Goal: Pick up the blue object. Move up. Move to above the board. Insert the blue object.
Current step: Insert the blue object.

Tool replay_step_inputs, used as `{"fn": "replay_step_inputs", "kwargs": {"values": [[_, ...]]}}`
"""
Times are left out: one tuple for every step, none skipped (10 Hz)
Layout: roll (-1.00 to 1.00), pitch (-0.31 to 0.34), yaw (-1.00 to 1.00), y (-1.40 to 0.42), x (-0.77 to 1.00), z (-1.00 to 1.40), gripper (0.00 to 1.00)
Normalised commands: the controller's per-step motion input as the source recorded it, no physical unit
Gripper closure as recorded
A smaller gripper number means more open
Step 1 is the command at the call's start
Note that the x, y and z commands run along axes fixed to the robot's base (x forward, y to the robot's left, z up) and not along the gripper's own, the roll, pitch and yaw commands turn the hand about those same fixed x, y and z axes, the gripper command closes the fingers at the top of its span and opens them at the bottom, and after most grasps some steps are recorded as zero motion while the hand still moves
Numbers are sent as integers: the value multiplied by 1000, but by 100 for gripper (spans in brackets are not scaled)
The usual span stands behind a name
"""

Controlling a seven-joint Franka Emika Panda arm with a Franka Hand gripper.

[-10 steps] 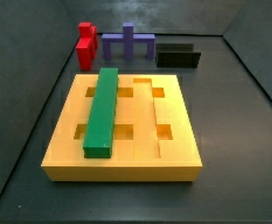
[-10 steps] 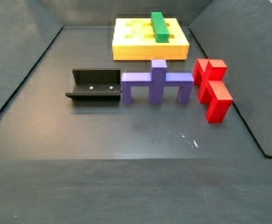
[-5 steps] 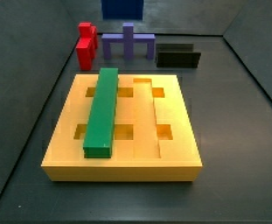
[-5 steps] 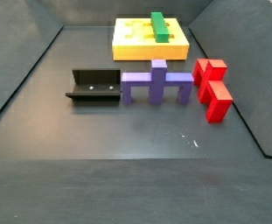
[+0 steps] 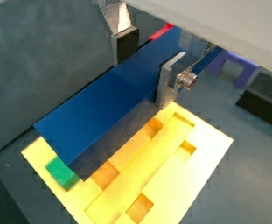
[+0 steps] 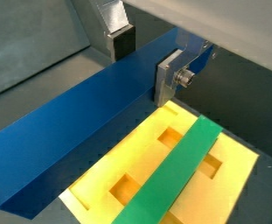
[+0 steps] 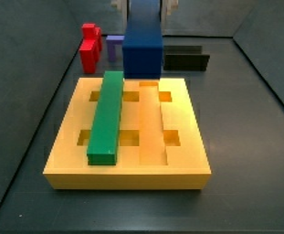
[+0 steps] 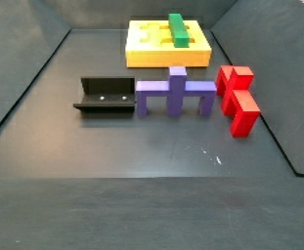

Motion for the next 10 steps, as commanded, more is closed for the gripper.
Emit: {"fn": "replay_step_inputs", "kwargs": {"values": [[73,-111,123,-126,3,-660,100],[23,-100,126,-120,20,-591,100],[16,-79,131,-89,120,-569,100],[6,-60,143,-83,217,-577,100],[13,-31,131,-86,277,-560,100],[87,0,120,-120,320,-486,100],[170,0,109,-134,334,-434,100],[229,19,89,-134,300,-377,100],[279,41,51,-163,260,-326,100],[307,59,20,-137,220,-283,100]]}}
